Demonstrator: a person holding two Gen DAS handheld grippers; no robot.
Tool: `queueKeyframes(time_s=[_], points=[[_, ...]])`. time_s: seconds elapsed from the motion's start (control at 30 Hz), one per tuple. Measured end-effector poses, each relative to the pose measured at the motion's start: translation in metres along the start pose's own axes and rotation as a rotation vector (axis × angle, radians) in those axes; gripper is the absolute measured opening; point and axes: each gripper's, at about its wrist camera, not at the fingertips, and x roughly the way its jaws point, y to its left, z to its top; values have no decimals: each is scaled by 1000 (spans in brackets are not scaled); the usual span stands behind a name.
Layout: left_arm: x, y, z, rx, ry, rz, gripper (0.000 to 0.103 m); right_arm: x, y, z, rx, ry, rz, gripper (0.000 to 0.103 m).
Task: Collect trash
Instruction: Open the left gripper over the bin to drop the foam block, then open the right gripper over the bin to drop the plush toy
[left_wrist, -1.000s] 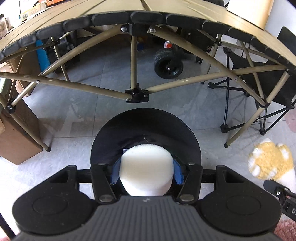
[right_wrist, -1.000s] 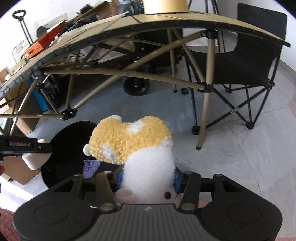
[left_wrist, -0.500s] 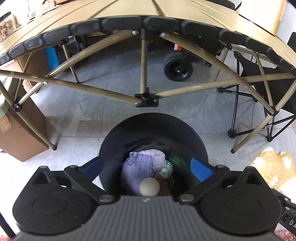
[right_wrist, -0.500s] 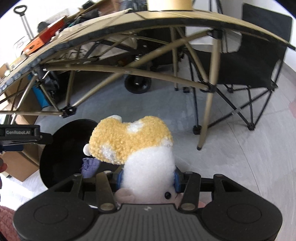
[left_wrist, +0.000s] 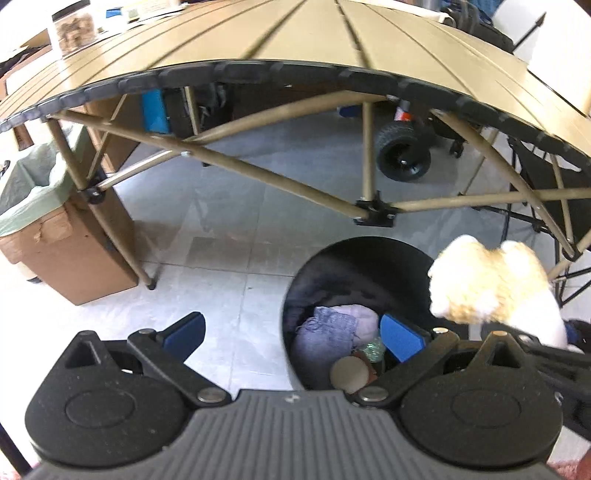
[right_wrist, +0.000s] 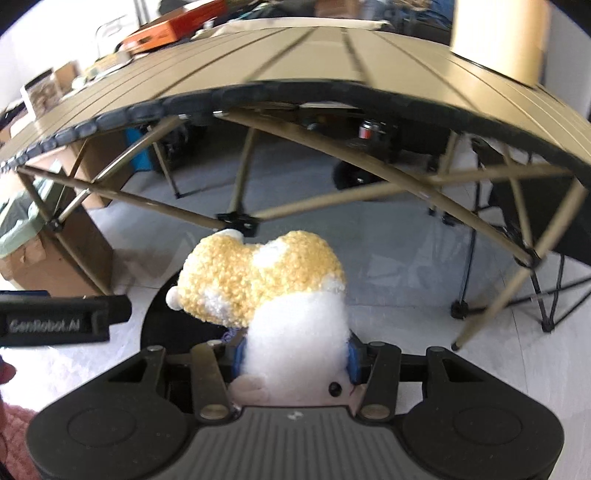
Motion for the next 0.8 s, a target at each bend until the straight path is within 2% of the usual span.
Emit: queueKeyframes(time_s=[0.13, 0.37, 0.4, 0.47, 0.5, 0.53, 0.67, 0.8], points=[[0, 16, -1, -21, 4, 23, 103, 20, 18, 11, 6, 45, 35, 48], [1, 41, -4, -55, 3, 50, 103, 45, 31, 9, -4, 98, 50, 49], [1, 43, -4, -58, 2, 50, 103, 46, 32, 8, -8, 104, 54, 52], [1, 45, -5, -60, 1, 46, 103, 47, 33, 8, 2, 109, 49, 67], [1, 45, -5, -60, -1, 44, 103, 47, 34, 9, 8, 105, 43, 84], [0, 45, -5, -60, -4, 43, 103, 47, 34, 9, 8, 96, 38, 95], [-2, 45, -5, -65, -15, 38, 103, 43, 34, 9, -8, 75, 14, 100], [-18, 46, -7, -86, -77, 28, 103, 32, 29, 8, -19, 75, 31, 100]])
